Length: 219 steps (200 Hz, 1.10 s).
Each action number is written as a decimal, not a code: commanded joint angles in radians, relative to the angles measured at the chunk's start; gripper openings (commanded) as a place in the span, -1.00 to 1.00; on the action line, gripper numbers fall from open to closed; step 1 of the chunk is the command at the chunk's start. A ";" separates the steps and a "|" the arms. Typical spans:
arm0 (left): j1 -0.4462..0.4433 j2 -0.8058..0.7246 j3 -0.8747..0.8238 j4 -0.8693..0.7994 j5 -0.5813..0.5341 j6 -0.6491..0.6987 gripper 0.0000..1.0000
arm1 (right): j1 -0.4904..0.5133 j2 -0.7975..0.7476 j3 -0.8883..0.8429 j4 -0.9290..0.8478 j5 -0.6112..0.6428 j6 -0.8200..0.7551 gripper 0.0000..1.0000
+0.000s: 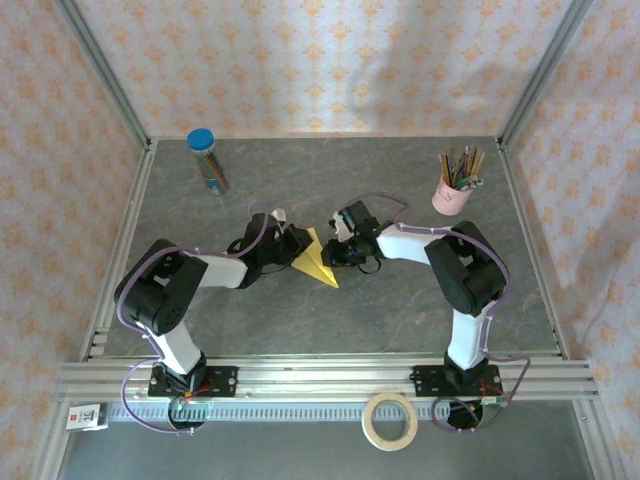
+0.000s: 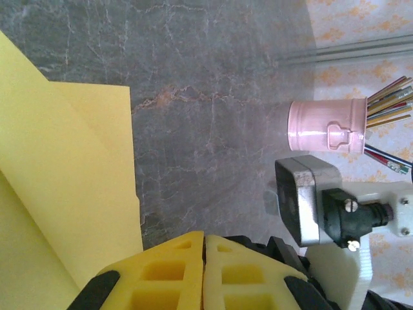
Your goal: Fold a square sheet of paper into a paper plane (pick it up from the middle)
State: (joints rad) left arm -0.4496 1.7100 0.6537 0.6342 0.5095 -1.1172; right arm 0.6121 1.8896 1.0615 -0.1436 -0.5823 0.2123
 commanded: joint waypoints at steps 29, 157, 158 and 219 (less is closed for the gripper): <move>-0.017 0.009 0.016 -0.026 -0.013 0.010 -0.84 | 0.053 0.115 -0.012 -0.046 0.107 -0.019 -0.48; -0.044 0.110 0.072 -0.114 0.001 -0.004 -0.93 | 0.069 0.142 -0.020 -0.063 0.155 -0.032 -0.49; -0.043 0.111 0.071 -0.114 0.001 -0.004 -0.93 | 0.069 0.143 -0.020 -0.063 0.155 -0.033 -0.49; -0.044 0.129 0.068 -0.134 -0.004 -0.007 -0.94 | 0.073 0.151 -0.023 -0.071 0.175 -0.035 -0.50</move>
State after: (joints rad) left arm -0.4847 1.8225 0.7025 0.5289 0.5156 -1.1248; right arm 0.6483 1.9072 1.0801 -0.1783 -0.4812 0.1974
